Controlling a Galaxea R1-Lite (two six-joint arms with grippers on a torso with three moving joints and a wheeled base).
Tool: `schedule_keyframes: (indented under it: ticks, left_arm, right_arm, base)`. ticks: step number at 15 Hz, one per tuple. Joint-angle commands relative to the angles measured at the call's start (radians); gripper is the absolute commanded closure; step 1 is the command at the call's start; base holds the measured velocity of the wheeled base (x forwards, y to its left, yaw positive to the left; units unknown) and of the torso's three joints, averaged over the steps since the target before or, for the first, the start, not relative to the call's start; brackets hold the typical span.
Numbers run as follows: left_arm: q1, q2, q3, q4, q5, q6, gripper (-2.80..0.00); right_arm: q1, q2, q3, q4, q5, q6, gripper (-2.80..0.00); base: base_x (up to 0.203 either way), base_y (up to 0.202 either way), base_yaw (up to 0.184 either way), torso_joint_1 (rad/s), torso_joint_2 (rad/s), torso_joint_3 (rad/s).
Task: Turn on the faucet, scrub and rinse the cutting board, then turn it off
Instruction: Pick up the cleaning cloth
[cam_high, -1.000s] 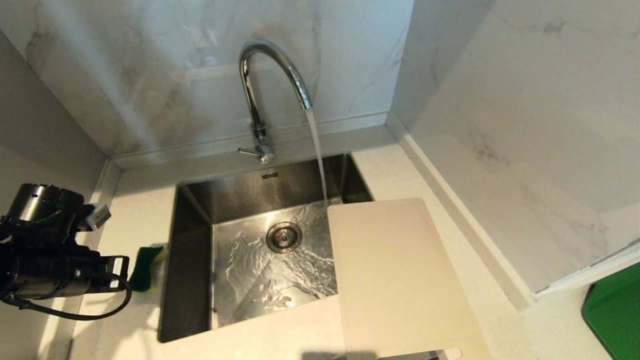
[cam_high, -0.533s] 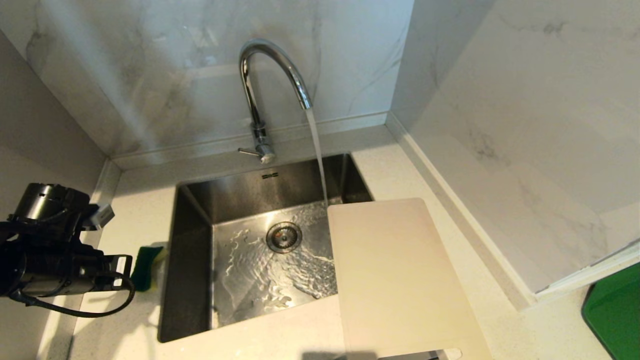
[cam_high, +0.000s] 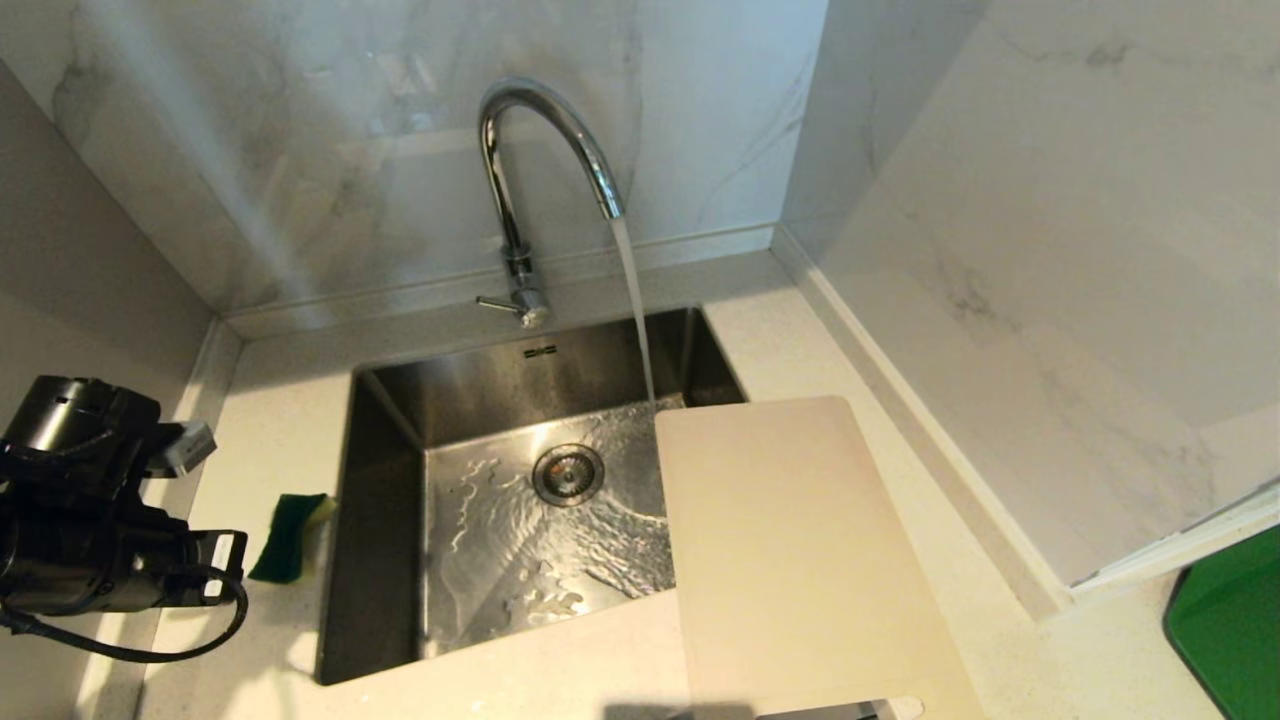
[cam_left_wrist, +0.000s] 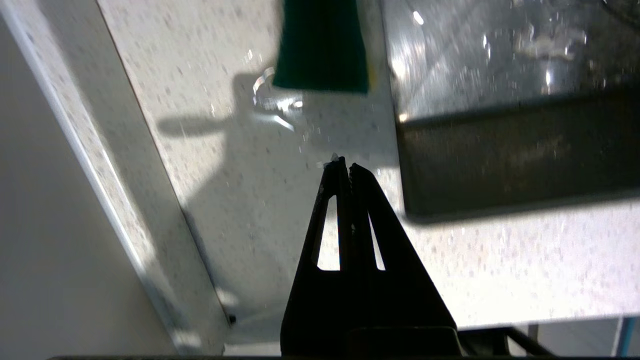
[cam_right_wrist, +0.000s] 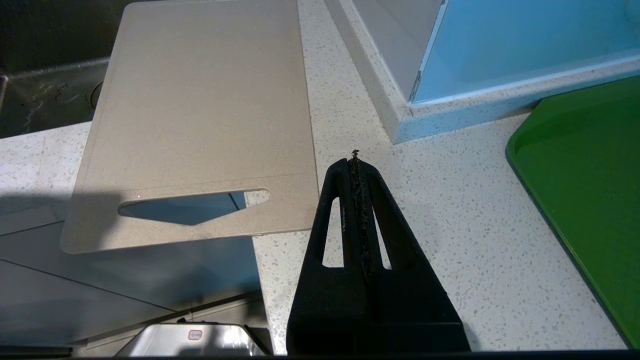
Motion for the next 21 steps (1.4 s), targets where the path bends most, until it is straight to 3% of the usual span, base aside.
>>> schedule_keyframes:
  ticks: [1, 14, 16, 17, 21]
  left_arm:
    - [0.0, -0.016, 0.004, 0.016, -0.027, -0.004, 0.0]
    - [-0.015, 0.025, -0.006, 0.034, -0.036, -0.032, 0.0]
    - [-0.017, 0.061, -0.04, 0.034, -0.029, -0.061, 0.0]
    - [-0.015, 0.073, -0.058, 0.034, -0.032, -0.071, -2.8]
    - [-0.003, 0.152, -0.093, -0.007, -0.035, -0.061, -2.8]
  right_arm:
    - [0.0, -0.001, 0.0, 0.0, 0.001, 0.0, 0.0]
    - [0.0, 0.0, 0.0, 0.0, 0.001, 0.0, 0.0]
    - [0.0, -0.001, 0.0, -0.001, 0.001, 0.0, 0.0]
    - [0.0, -0.001, 0.0, 0.0, 0.001, 0.0, 0.0]
    - [0.0, 0.0, 0.0, -0.001, 0.001, 0.0, 0.0]
  base:
    - [0.0, 0.0, 0.0, 0.0, 0.0, 0.0]
    - [0.0, 0.0, 0.0, 0.0, 0.0, 0.0]
    - [0.0, 0.0, 0.0, 0.0, 0.0, 0.0]
    - [0.0, 0.0, 0.0, 0.0, 0.0, 0.0]
    - [0.0, 0.0, 0.0, 0.0, 0.0, 0.0]
